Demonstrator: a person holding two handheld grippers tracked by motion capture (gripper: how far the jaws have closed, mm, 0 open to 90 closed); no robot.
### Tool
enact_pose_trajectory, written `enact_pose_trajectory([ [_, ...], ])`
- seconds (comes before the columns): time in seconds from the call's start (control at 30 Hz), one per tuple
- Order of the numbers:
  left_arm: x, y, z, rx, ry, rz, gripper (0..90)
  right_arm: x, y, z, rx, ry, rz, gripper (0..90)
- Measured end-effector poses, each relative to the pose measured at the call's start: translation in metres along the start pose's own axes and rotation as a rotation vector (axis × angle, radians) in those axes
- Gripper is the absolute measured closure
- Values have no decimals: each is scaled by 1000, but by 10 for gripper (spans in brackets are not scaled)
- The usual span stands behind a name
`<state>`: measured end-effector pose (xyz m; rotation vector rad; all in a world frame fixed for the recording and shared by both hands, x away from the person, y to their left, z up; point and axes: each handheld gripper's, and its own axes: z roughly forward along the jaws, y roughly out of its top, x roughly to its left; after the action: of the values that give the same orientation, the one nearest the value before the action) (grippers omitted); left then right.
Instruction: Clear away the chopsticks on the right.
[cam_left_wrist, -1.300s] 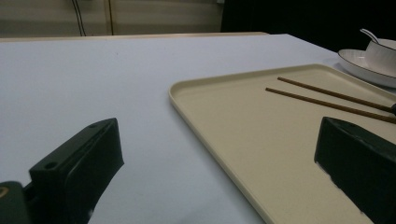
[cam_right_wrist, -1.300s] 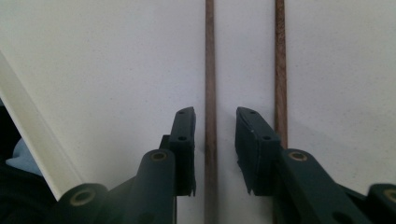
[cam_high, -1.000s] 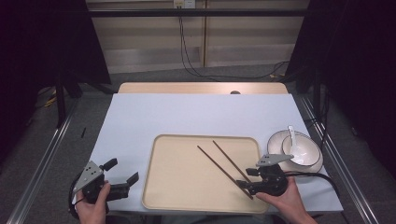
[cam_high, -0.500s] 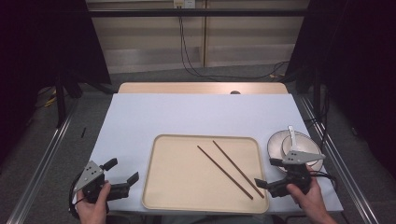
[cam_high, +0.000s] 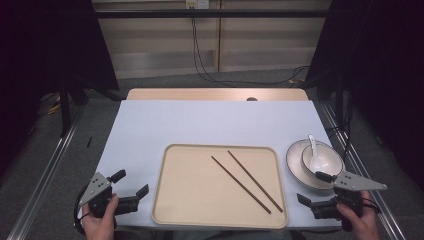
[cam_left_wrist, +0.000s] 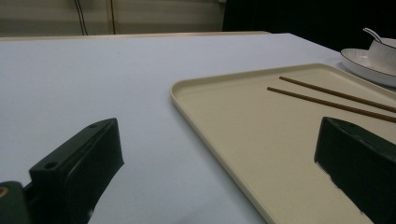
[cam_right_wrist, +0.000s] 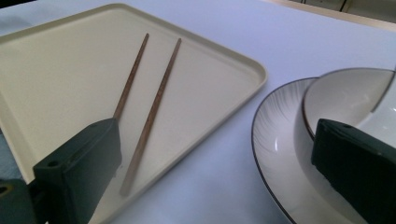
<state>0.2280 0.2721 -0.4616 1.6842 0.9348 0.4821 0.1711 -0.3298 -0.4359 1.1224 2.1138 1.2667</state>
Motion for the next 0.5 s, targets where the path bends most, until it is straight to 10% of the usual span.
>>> enact_pose_trajectory([
  [0.5,-4,2,-3,-63,-3,-11,9,-15,-26,-29,-112,-69,99,36],
])
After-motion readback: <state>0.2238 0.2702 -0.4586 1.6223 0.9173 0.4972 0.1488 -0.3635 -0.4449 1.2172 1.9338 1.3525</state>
